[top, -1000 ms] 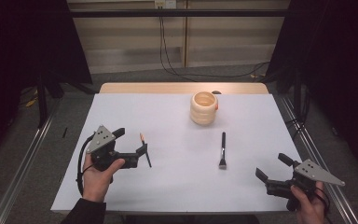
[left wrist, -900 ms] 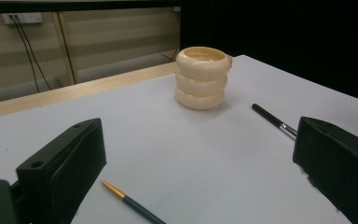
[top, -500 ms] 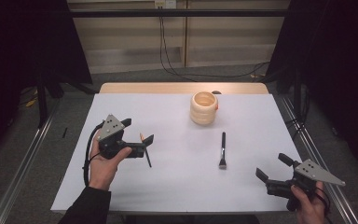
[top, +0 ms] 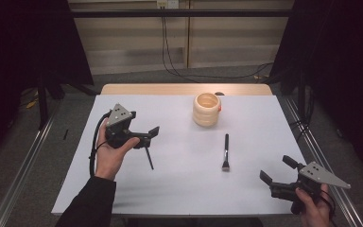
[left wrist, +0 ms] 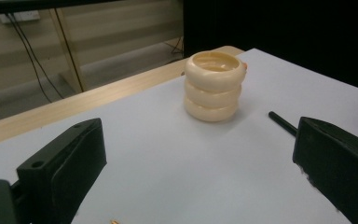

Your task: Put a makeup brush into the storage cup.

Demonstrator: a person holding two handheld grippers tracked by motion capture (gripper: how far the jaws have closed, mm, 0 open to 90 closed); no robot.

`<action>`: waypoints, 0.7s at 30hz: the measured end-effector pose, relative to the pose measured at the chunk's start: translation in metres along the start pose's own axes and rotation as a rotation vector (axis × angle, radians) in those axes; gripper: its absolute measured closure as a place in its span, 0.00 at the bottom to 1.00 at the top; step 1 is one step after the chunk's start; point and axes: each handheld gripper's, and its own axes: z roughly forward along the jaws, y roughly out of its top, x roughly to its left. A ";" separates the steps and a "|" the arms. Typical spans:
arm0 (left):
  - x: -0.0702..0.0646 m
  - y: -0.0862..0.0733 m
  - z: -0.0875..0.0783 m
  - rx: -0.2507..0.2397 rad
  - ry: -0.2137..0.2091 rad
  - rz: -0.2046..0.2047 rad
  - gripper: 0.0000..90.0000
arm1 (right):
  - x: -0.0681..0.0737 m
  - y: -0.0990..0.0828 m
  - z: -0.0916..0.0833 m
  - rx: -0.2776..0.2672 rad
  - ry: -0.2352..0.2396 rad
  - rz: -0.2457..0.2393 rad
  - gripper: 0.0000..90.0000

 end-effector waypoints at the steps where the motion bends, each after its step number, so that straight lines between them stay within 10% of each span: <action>1: 0.000 0.000 0.000 0.000 0.000 0.000 0.03 | 0.000 0.000 0.000 0.000 0.000 0.000 0.00; 21: 0.015 0.001 0.020 0.133 0.024 -0.038 0.08 | 0.000 0.000 0.000 0.005 0.006 -0.005 0.00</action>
